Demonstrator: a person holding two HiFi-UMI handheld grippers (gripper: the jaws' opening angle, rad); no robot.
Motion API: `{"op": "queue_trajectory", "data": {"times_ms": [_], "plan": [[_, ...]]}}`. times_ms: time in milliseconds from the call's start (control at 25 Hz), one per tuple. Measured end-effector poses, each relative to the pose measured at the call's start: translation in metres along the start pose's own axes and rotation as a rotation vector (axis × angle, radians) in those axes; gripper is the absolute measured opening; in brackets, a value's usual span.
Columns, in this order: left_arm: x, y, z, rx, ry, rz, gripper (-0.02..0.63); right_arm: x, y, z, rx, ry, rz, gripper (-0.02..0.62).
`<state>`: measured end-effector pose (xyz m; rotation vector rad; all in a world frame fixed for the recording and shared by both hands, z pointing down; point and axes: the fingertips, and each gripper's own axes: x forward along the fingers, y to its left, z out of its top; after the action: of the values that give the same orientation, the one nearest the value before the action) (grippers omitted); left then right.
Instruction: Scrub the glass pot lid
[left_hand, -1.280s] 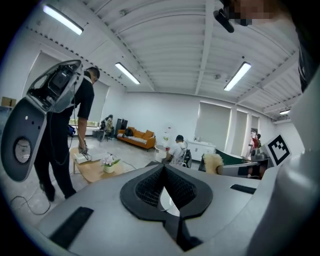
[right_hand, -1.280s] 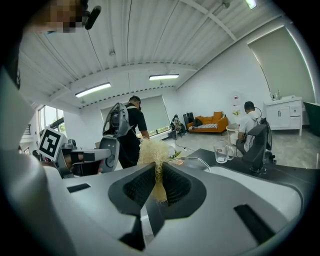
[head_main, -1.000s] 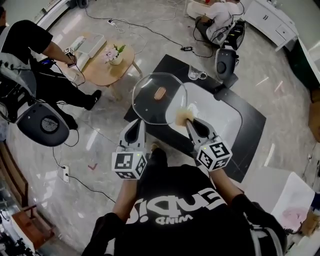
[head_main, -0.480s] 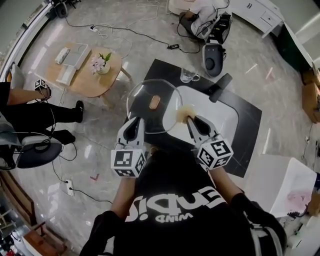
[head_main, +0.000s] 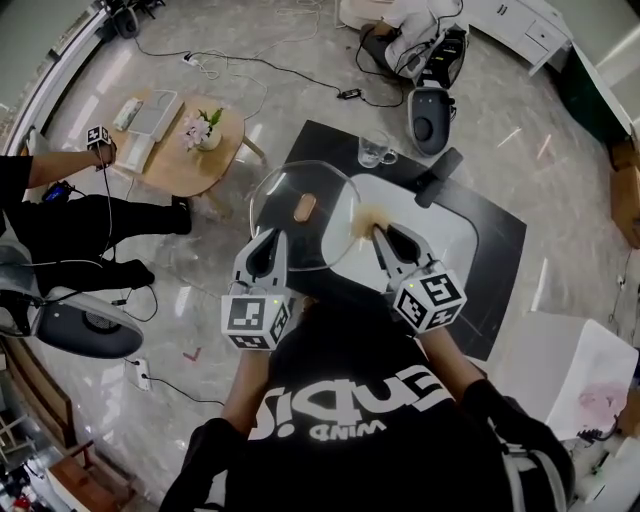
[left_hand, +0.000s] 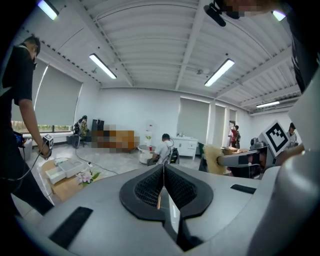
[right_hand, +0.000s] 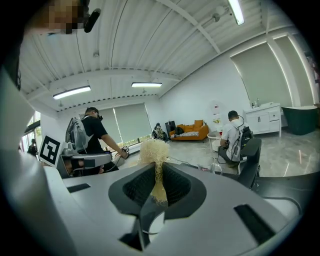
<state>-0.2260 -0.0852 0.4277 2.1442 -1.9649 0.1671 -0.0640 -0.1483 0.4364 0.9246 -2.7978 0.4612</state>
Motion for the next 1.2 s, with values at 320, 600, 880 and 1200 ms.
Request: {"op": "queue_trajectory", "data": {"times_ms": [320, 600, 880, 1200], "plan": [[0.015, 0.002, -0.005, -0.04, 0.038, -0.001, 0.197, -0.002, -0.01, -0.004, 0.017, 0.004, -0.003, 0.037], [0.032, -0.005, -0.011, -0.002, 0.074, -0.042, 0.262, -0.004, -0.018, -0.004, 0.029, -0.003, -0.018, 0.037], [0.061, -0.003, -0.04, 0.0, 0.197, -0.061, 0.261, -0.009, -0.029, -0.004, 0.043, -0.011, -0.056, 0.037], [0.104, 0.008, -0.085, 0.057, 0.309, -0.062, 0.25, -0.014, -0.034, -0.009, 0.058, -0.008, -0.089, 0.037]]}}
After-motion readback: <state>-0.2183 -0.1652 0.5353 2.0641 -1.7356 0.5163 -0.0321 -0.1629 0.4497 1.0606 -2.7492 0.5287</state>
